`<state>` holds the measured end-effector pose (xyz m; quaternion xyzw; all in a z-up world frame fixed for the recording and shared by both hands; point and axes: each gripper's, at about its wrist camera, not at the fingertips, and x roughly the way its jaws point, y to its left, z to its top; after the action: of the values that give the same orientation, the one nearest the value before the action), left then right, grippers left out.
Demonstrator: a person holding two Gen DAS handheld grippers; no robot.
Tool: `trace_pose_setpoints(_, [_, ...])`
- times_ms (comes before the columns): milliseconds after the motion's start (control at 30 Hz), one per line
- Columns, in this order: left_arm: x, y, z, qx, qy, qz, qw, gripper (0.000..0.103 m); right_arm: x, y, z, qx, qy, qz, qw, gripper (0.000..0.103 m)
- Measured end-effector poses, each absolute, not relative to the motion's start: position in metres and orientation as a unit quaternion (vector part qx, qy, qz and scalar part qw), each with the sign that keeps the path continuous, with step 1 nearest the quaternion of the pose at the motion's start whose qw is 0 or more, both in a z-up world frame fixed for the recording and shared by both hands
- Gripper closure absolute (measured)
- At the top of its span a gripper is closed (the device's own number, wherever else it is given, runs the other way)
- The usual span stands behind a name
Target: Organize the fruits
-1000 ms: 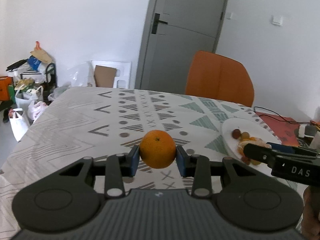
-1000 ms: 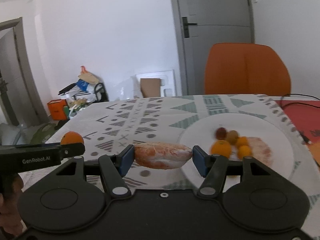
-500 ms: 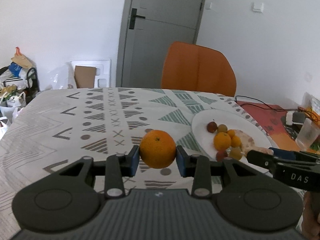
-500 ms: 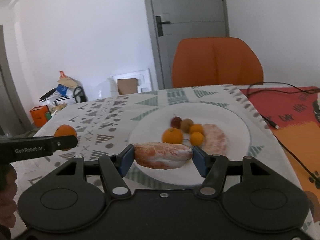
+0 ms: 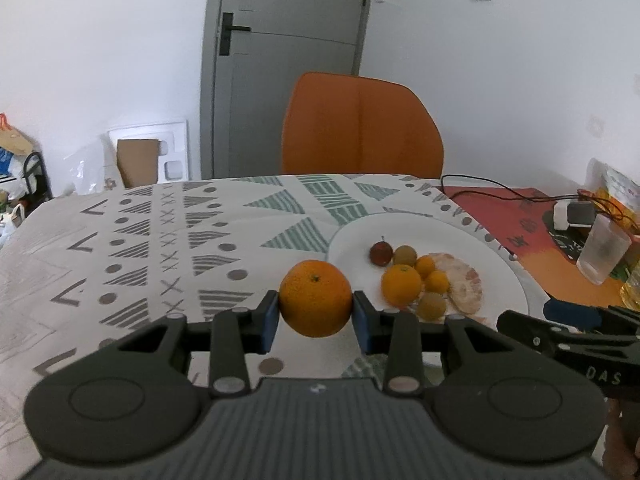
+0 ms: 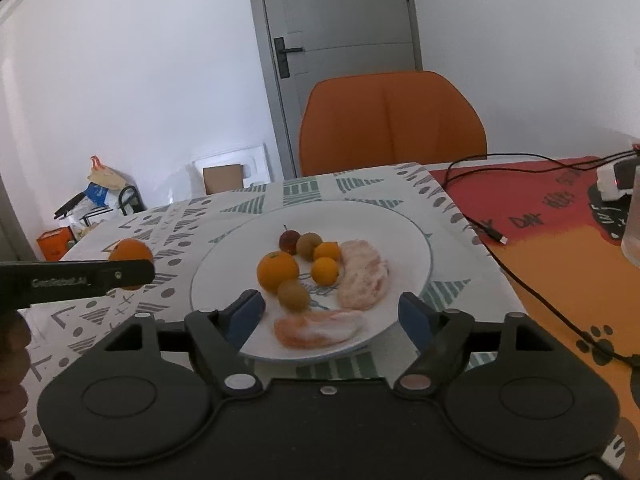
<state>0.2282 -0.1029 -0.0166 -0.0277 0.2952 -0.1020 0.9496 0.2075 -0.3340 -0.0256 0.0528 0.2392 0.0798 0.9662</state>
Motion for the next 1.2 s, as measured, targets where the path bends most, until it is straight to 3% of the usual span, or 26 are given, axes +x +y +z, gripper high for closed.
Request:
trace_pose_setpoints(733, [0.254,-0.137,-0.012,0.001,0.300,-0.128,0.945,0.065,0.207,-0.344,-0.029,0.069,0.236,0.067,0.967,0.028])
trace_pose_setpoints(900, [0.246,-0.131,-0.007,0.011,0.292,-0.114,0.950,0.061,0.203,-0.340,-0.029,0.072,0.236,0.071,0.966,0.025])
trace_pose_setpoints(1100, [0.237,-0.113,-0.005,0.007,0.294,-0.090,0.952,0.043,0.199,-0.335,-0.028,0.074,0.237,0.074,0.966,0.022])
trace_pose_setpoints(1200, [0.232,-0.104,-0.005,0.008,0.296,-0.077,0.952,0.040,0.197,-0.332,-0.027,0.072,0.237,0.074,0.966,0.020])
